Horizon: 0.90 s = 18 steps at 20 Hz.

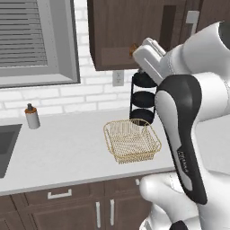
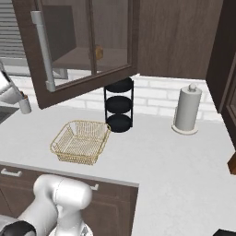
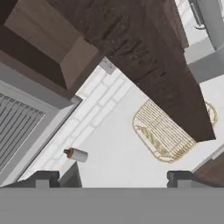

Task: Open the cabinet, pick up the bread from the cabinet and place it in the basket. Then move the basket to the dining counter.

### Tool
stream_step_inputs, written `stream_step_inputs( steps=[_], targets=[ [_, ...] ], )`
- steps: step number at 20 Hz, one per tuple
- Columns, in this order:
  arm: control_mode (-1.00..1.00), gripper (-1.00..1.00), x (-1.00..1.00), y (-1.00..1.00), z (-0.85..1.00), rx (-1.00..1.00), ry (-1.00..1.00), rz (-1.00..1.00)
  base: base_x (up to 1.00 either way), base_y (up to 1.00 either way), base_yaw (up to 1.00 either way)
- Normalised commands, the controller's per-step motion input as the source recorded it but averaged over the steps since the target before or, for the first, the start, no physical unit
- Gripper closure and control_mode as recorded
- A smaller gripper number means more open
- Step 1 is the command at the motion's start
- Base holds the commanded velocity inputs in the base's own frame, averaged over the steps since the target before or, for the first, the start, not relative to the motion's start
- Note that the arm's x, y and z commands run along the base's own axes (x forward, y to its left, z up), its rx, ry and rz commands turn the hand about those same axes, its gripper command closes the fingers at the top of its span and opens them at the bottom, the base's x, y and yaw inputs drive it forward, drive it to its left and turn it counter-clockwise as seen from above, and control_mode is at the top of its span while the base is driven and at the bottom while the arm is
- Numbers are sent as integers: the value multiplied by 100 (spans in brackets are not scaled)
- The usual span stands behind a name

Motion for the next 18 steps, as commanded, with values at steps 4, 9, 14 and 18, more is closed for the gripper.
stream_step_inputs(
  steps=[4,9,14,18],
  targets=[
    [-100,-100,91,46,0,13,5,-41,0,0,0],
    [-100,-100,65,33,0,10,0,-61,0,0,0],
    [-100,-100,86,-3,-10,6,-4,-47,0,0,0],
    [-100,-100,77,-78,-6,14,-7,-42,0,0,0]
  ],
)
